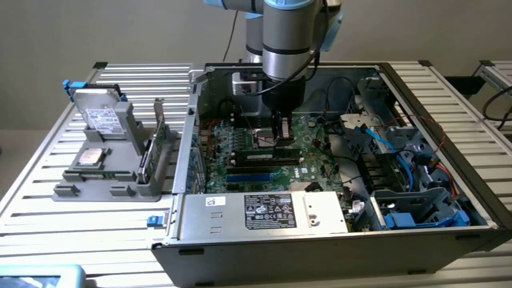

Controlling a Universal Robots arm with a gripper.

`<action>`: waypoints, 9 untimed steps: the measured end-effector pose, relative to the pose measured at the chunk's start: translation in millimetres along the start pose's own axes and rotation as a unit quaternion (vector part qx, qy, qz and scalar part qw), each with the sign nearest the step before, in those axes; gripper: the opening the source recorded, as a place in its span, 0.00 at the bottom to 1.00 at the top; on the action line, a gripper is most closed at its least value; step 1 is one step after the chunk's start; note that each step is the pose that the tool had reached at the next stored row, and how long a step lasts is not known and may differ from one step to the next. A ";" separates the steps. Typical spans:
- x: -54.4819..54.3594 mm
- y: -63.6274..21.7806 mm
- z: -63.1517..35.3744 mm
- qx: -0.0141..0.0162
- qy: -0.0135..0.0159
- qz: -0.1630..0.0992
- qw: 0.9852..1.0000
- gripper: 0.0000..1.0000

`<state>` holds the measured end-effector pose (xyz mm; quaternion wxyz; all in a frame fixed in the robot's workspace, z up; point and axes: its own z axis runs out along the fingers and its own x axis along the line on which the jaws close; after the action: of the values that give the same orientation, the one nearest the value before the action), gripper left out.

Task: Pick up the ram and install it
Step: 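Insert the ram into the slot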

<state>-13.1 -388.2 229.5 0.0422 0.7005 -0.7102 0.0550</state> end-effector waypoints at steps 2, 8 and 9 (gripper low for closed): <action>0.0 0.4 0.4 0.001 0.000 0.000 1.000 0.13; -0.2 1.8 1.4 0.002 0.000 0.000 1.000 0.13; -0.2 1.9 1.6 0.003 0.000 0.001 1.000 0.13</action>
<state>-15.0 -388.2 227.9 0.0404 0.7003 -0.7105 0.0571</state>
